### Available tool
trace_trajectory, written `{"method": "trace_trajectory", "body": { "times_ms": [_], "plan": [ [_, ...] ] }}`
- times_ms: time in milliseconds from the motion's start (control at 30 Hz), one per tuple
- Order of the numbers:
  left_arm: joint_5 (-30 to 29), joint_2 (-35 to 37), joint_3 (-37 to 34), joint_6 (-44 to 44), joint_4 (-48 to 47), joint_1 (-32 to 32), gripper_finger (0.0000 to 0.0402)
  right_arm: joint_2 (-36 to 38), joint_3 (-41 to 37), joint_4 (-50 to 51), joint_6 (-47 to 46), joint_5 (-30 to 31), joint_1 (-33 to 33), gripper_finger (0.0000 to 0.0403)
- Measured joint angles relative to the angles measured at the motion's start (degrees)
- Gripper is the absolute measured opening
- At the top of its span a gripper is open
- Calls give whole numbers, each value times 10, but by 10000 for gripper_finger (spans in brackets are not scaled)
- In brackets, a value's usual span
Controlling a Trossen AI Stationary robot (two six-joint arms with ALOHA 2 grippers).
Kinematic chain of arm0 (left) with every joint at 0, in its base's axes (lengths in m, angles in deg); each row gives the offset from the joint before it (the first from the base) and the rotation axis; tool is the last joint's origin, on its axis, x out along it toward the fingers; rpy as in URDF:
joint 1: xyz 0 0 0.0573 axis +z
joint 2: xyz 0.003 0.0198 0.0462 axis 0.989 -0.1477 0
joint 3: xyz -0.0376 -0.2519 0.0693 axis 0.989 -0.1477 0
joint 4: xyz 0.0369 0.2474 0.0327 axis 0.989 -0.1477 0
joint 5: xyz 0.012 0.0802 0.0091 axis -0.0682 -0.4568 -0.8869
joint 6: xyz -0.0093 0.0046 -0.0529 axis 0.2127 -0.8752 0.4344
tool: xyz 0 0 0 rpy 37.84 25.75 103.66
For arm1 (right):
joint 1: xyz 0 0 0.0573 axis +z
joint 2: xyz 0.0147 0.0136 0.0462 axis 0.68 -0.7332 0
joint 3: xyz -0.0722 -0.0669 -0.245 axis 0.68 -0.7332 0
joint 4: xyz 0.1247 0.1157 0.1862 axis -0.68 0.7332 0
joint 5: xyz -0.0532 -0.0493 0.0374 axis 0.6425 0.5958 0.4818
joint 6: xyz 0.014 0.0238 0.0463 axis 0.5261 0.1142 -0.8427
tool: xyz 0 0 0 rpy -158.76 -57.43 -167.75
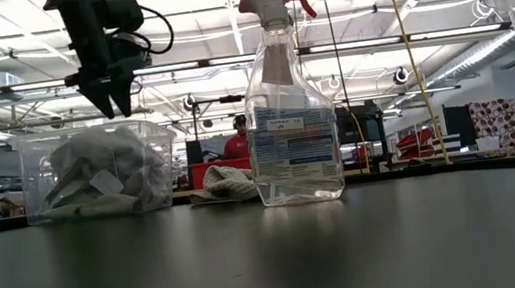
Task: Sort microfiber towel by color & place in baskets
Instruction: Put the gray towel into the top transparent bin
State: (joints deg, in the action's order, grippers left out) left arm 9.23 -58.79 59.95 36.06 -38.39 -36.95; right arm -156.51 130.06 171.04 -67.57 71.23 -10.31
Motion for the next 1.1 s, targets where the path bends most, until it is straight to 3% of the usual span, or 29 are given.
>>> {"method": "trace_trajectory", "body": {
  "times_ms": [200,367,567,867,1100],
  "plan": [
    [24,0,0,0,-44,0,242,0,0,10,-11,16,0,238],
    [74,9,0,0,-22,-4,226,0,0,11,-13,51,0,238],
    [112,41,0,3,66,-35,221,1,0,-9,0,68,-14,238],
    [113,88,0,-2,229,-125,221,40,0,-138,164,62,-34,238],
    [118,90,0,-15,337,-189,221,48,-1,-94,169,63,-61,238]
  ]
}}
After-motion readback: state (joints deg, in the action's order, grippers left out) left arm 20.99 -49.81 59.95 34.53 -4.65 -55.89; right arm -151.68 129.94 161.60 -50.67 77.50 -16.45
